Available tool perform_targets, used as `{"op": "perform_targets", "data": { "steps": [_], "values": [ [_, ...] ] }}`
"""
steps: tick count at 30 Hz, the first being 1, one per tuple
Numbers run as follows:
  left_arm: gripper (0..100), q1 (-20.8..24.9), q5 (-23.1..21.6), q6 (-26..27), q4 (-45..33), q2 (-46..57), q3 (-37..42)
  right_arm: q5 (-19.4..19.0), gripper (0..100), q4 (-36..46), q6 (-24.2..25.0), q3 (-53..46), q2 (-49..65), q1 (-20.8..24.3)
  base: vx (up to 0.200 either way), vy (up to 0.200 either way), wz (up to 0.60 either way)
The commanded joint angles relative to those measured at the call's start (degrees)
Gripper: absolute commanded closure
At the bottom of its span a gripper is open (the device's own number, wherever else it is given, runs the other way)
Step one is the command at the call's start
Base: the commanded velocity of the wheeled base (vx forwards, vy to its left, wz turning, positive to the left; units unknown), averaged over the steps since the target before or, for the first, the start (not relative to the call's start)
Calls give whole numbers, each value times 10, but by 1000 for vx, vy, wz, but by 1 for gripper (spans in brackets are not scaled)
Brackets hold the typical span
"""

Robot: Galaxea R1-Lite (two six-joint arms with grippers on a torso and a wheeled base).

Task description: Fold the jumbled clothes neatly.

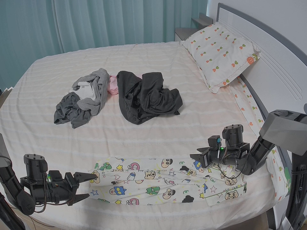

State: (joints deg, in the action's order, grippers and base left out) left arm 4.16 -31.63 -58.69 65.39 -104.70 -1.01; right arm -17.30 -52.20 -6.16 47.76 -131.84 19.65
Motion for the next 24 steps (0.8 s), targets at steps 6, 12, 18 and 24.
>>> {"op": "perform_targets", "data": {
  "steps": [6, 12, 18, 24],
  "values": [
    [0, 1, 0, 0, 0, -1, 6, 31, 0, -86, 92, -9, 12, -7, 0, 0, 0],
    [0, 0, 1, -1, -1, 0, 6, 27, 0, -100, 204, -56, 86, -37, 0, 0, 0],
    [0, 1, 0, -1, -1, 0, 6, -3, 0, -99, 267, -120, 141, -89, 0, 0, 0],
    [0, 1, 0, 0, -1, 0, 6, -60, 0, -99, 293, -221, 150, -127, 0, 0, 0]
  ]
}}
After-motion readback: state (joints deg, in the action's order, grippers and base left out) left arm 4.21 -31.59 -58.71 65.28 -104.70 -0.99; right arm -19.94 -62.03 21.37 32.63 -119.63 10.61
